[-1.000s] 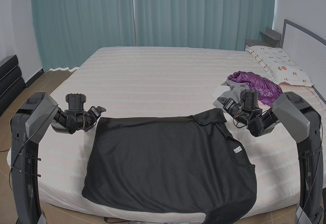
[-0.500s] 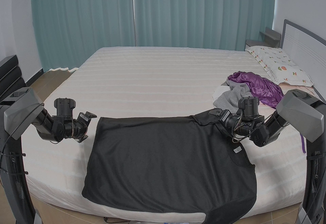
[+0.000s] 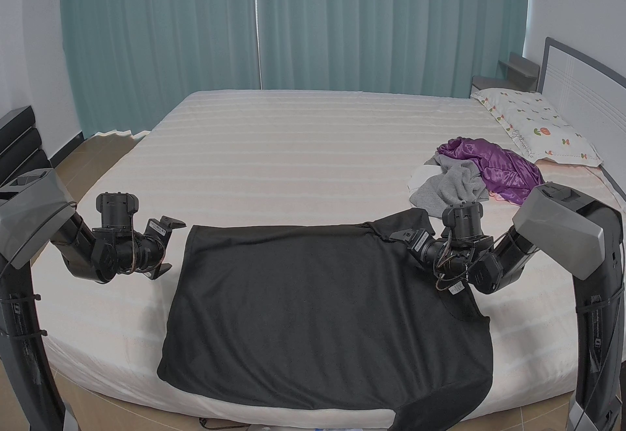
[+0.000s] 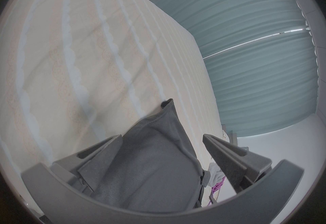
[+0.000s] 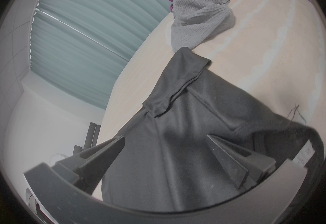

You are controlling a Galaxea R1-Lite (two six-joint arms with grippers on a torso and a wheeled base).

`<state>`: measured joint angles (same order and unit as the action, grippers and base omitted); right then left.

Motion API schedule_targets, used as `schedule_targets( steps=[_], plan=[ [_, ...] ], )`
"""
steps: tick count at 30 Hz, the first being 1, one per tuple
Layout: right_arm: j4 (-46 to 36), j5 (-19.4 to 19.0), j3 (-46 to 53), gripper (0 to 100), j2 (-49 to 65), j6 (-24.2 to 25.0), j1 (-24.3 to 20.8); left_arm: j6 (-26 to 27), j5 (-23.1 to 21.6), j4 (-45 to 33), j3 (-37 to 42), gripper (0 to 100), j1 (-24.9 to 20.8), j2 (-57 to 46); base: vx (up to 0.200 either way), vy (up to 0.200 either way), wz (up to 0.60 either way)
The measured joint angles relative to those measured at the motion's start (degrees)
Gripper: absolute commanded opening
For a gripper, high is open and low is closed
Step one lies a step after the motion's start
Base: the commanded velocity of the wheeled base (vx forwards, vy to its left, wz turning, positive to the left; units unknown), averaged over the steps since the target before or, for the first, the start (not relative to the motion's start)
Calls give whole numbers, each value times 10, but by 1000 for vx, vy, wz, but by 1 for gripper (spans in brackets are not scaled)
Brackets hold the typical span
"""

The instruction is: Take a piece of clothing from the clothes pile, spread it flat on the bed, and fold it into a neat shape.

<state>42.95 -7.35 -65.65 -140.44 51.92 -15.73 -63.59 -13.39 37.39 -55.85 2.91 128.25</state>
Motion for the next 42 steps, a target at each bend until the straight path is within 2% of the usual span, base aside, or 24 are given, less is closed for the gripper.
schedule_targets(
  steps=[10, 20, 24, 29, 42],
  plan=[
    [-50, 21, -43, 100, -19, -3, 53, -15, -10, 1, 2, 100, 0, -1, 0, 0, 0],
    [-47, 53, -76, 100, -40, -14, 128, -15, -11, 2, 2, 100, 0, -1, 0, 0, 0],
    [-36, 54, -78, 100, -40, -14, 142, -14, -11, 2, 2, 100, 0, -1, 0, 0, 0],
    [-24, 52, -68, 100, -27, -15, 143, -14, -11, 1, 3, 100, 1, -1, 0, 0, 0],
    [-15, 41, 16, 100, 46, -10, 90, -12, -12, 1, 5, 100, 0, -1, 0, 0, 0]
  ],
)
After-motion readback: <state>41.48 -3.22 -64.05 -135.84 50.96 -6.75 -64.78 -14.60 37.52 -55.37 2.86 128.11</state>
